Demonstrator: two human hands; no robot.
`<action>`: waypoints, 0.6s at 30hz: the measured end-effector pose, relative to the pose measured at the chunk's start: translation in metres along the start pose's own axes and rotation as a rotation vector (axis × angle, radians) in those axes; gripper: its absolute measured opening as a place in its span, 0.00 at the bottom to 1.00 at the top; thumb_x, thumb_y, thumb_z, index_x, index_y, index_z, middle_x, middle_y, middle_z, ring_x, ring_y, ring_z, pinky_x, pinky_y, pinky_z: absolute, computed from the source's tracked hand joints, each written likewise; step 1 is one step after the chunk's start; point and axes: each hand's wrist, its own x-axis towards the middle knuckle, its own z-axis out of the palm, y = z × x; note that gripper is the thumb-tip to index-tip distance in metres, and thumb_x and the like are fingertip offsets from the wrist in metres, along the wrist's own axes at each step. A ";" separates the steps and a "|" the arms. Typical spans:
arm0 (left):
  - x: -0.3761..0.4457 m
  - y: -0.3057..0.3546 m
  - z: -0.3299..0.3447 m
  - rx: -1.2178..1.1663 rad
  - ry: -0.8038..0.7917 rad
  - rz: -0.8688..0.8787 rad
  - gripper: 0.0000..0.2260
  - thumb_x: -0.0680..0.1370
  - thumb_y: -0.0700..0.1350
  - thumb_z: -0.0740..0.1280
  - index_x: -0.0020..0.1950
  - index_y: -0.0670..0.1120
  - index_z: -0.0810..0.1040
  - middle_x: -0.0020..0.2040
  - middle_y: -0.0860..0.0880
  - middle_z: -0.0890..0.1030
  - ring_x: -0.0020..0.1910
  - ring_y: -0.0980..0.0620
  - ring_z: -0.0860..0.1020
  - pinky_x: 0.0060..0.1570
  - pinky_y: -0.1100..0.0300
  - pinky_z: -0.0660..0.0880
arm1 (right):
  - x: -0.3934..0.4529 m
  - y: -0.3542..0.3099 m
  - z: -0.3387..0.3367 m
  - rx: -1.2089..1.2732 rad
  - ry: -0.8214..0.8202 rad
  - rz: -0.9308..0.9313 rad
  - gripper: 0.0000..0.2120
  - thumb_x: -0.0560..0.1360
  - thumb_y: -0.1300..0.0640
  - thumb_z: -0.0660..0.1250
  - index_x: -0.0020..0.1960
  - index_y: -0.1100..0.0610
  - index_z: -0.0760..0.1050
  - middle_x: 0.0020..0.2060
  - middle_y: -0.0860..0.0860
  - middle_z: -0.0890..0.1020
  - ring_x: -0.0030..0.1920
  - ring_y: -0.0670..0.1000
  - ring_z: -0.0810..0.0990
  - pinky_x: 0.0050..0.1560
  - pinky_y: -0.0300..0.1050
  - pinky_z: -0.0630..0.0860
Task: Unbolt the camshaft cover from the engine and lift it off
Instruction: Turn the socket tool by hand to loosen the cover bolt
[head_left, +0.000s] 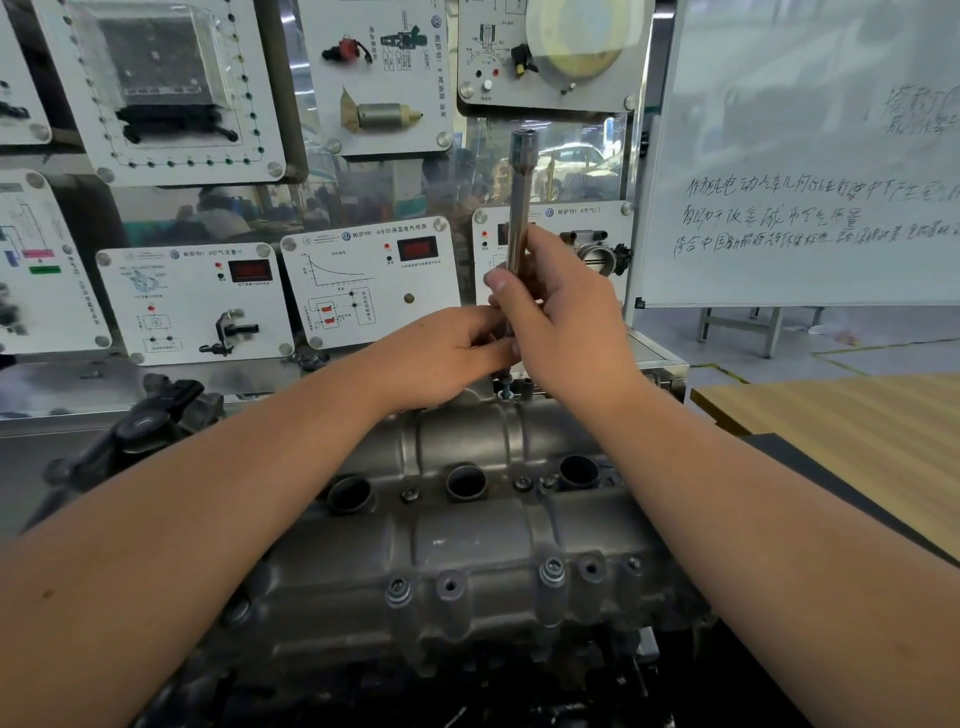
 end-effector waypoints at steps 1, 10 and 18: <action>-0.001 0.000 0.000 -0.009 -0.002 -0.004 0.15 0.85 0.56 0.61 0.64 0.49 0.78 0.56 0.46 0.84 0.56 0.47 0.81 0.60 0.44 0.76 | 0.000 0.000 0.000 0.006 -0.004 -0.002 0.05 0.82 0.58 0.64 0.57 0.54 0.75 0.39 0.41 0.80 0.43 0.43 0.81 0.44 0.38 0.77; -0.001 0.000 0.000 0.015 0.001 0.016 0.14 0.85 0.55 0.61 0.66 0.51 0.77 0.56 0.49 0.84 0.55 0.50 0.81 0.59 0.49 0.77 | 0.001 0.000 0.000 0.020 -0.035 0.050 0.21 0.82 0.54 0.65 0.74 0.55 0.69 0.49 0.43 0.84 0.51 0.42 0.82 0.51 0.32 0.77; -0.002 -0.001 0.001 -0.060 0.000 0.013 0.15 0.85 0.56 0.59 0.67 0.51 0.76 0.59 0.48 0.83 0.59 0.49 0.80 0.62 0.50 0.75 | 0.001 -0.001 -0.002 -0.038 -0.043 -0.015 0.08 0.83 0.58 0.62 0.59 0.55 0.76 0.39 0.46 0.83 0.37 0.45 0.79 0.39 0.38 0.74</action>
